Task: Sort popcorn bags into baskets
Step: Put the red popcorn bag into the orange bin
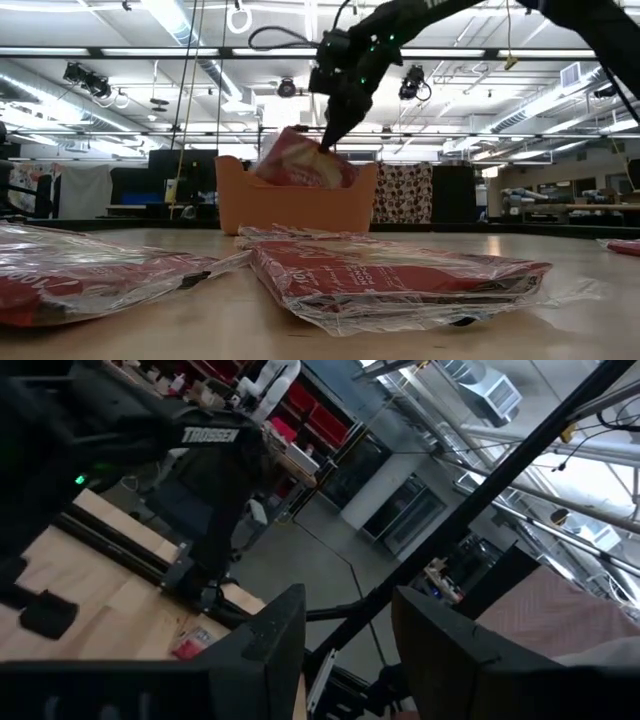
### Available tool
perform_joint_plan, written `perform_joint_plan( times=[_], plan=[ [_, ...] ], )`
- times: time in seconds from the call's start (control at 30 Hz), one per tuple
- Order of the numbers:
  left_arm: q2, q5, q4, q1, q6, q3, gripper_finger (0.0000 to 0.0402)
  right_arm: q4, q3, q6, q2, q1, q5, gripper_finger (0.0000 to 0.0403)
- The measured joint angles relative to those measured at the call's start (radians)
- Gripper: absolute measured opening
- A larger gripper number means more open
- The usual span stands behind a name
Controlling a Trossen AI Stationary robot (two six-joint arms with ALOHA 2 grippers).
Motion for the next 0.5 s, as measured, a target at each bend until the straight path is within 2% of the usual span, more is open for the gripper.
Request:
perform_joint_plan(
  times=[0.17,0.27,0.37,0.5],
  plan=[
    [0.003,-0.003,-0.024,0.0,0.008,0.0,0.0156,0.031,0.0,-0.024,0.046,-0.017,0.008,0.0039],
    [0.003,-0.017,-0.077,0.0,0.009,0.0,0.0156,0.052,0.0,0.024,0.049,-0.023,0.048,0.007],
    [0.004,-0.02,-0.122,0.0,0.009,0.0,0.0156,0.068,-0.001,0.089,0.013,-0.031,0.085,0.0098],
    [0.003,-0.019,-0.216,0.0,0.009,0.0,0.0156,0.054,-0.001,0.146,-0.082,-0.039,0.051,0.0118]
  ],
)
